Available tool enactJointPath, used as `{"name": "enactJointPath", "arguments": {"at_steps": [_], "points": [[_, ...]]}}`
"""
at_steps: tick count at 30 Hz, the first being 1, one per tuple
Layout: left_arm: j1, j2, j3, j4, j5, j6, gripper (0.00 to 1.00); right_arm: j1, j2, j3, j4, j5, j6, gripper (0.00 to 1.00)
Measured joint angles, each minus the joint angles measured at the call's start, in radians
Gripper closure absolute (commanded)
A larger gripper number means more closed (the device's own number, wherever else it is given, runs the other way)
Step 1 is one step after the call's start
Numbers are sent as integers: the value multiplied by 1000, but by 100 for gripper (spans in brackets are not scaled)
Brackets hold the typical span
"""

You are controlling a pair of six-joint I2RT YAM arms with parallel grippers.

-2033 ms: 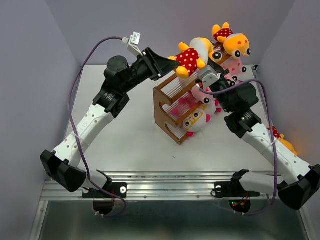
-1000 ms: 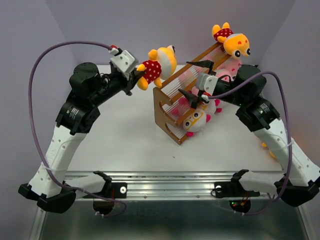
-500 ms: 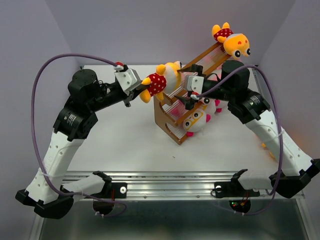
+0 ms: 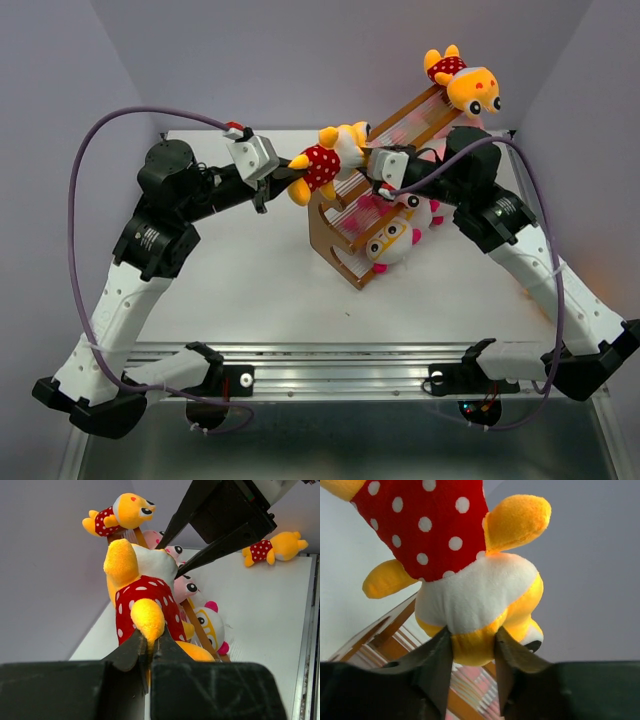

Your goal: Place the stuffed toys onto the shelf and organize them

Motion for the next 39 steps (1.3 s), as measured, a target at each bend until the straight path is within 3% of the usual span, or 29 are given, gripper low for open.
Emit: {"name": "enactJointPath", "arguments": {"at_steps": [3, 4, 5, 6, 7, 12, 18, 23, 32, 39], "points": [[0, -1, -11, 23, 6, -21, 100, 0, -1, -1, -3, 0, -2, 94], [0, -2, -16, 29, 7, -26, 100, 0, -1, -1, -3, 0, -1, 96], [0, -6, -28, 49, 3, -38, 95, 0, -1, 1, -5, 2, 12, 99], [0, -9, -38, 60, -3, -46, 79, 0, 0, 3, -6, 3, 22, 99], [0, -16, -50, 72, -34, -60, 48, 0, 2, 10, -11, 12, 45, 99], [-1, -40, -59, 135, -240, -138, 9, 2, 45, 104, -20, 180, 203, 99], [0, -101, -59, 194, -484, -198, 9, -10, 123, 262, -38, 483, 390, 99], [0, -173, -88, 229, -583, -229, 9, -92, 227, 452, -128, 650, 502, 99], [0, -314, -233, 232, -675, -283, 8, -295, 482, 818, -502, 698, 637, 99], [0, -364, -295, 231, -704, -319, 8, -300, 550, 864, -713, 694, 658, 99]]}}
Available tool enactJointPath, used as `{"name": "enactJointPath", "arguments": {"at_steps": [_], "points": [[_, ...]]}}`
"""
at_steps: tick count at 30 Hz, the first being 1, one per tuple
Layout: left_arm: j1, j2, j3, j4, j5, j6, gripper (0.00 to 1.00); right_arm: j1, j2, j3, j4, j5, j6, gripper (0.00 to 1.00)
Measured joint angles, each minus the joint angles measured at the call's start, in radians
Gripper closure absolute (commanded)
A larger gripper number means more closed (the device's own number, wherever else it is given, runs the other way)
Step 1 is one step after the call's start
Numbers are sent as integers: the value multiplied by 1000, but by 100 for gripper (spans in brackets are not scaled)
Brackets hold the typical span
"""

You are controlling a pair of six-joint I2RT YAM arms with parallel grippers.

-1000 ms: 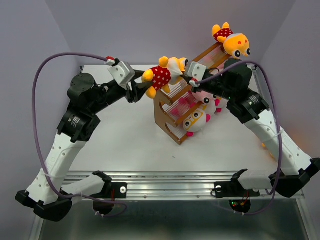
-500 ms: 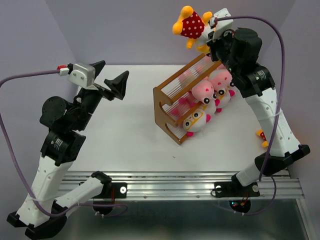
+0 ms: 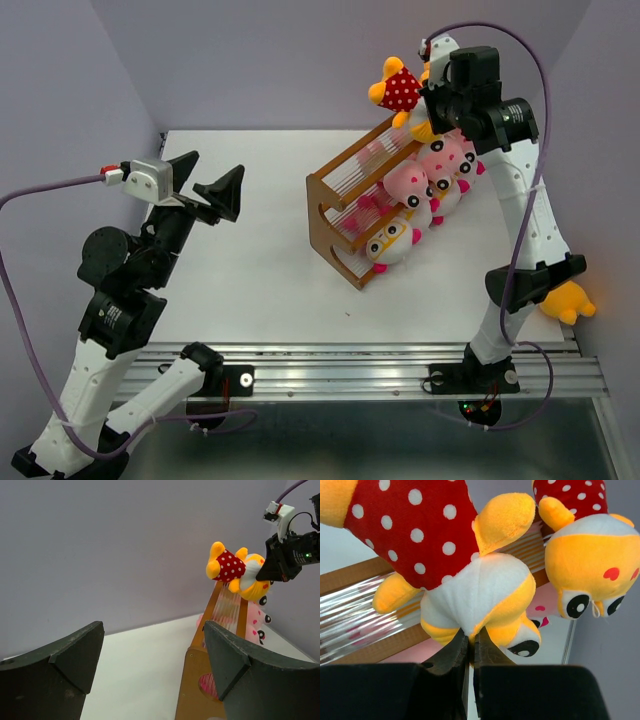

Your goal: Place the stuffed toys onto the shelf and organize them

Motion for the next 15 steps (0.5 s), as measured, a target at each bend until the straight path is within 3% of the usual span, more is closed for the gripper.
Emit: {"name": "enactJointPath", "arguments": {"at_steps": [11, 15], "points": [[0, -2, -11, -1, -7, -22, 8, -30, 16, 4, -50, -5, 17, 98], [0, -2, -13, -1, -7, -44, 9, -59, 48, 9, -30, -12, 22, 91]]}}
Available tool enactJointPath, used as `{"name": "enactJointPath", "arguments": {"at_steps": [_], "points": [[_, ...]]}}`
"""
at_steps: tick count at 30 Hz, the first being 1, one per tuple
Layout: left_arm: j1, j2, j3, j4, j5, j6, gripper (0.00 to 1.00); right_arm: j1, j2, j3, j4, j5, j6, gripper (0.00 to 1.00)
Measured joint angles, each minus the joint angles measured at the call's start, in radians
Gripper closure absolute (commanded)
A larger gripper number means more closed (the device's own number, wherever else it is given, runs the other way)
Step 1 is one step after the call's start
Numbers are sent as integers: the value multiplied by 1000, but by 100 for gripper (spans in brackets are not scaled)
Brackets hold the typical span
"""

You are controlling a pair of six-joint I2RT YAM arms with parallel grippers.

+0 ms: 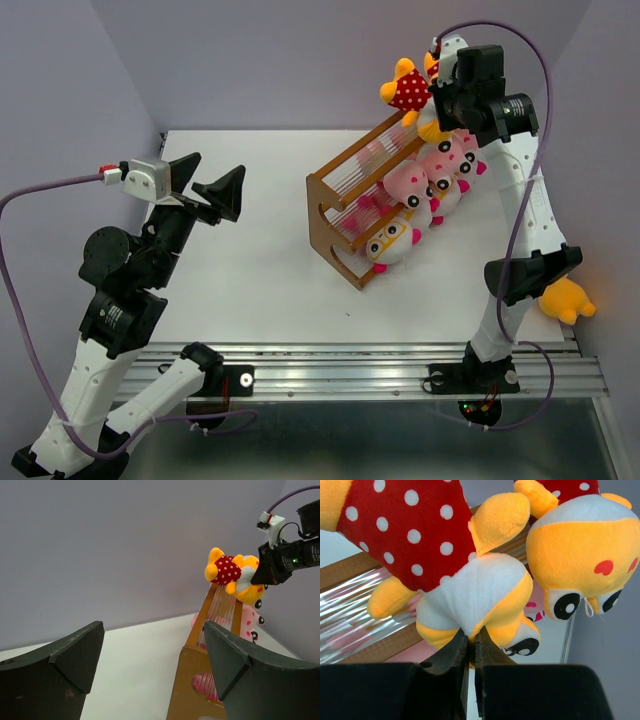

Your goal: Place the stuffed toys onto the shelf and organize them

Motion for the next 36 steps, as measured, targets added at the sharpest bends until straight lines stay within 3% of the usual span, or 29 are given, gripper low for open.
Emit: {"name": "enactJointPath", "arguments": {"at_steps": [13, 24, 27, 30, 33, 36], "points": [[0, 0, -19, 0, 0, -32, 9, -21, 25, 0, 80, -24, 1, 67], [0, -2, -32, 0, 0, -45, 8, -40, 29, 0, 109, -42, 5, 56], [0, -2, -32, 0, 0, -48, 8, -40, 29, -1, 111, -43, 5, 57], [0, -2, -32, 0, 0, -50, 9, -40, 29, -3, 111, -43, 5, 67], [0, -2, -32, 0, 0, -52, 8, -40, 29, -9, 114, -43, 3, 85], [0, -2, -32, 0, 0, -52, 9, -42, 29, -12, 118, -46, 6, 92]]}}
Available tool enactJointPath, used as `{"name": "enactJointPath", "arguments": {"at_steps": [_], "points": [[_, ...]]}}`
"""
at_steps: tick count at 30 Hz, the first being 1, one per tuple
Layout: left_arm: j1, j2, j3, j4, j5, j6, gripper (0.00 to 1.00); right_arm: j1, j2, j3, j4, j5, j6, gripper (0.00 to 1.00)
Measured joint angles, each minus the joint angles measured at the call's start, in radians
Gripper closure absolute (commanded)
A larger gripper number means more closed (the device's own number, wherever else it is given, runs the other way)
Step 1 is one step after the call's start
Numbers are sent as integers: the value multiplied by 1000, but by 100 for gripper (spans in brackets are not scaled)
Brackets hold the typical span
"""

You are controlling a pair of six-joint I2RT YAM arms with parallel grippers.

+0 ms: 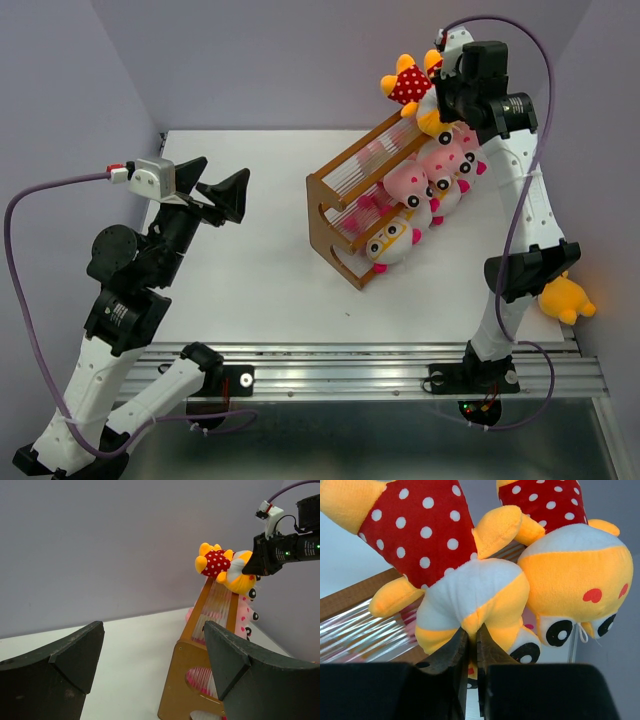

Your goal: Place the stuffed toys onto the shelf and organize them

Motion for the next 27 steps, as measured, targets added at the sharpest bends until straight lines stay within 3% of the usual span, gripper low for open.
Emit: {"name": "enactJointPath", "arguments": {"at_steps": [21, 27], "points": [[0, -18, -1, 0, -1, -10, 8, -16, -39, -23, 0, 9, 3, 94], [0, -17, -1, 1, 0, -15, 9, -22, -54, -49, -3, 8, 2, 81]]}}
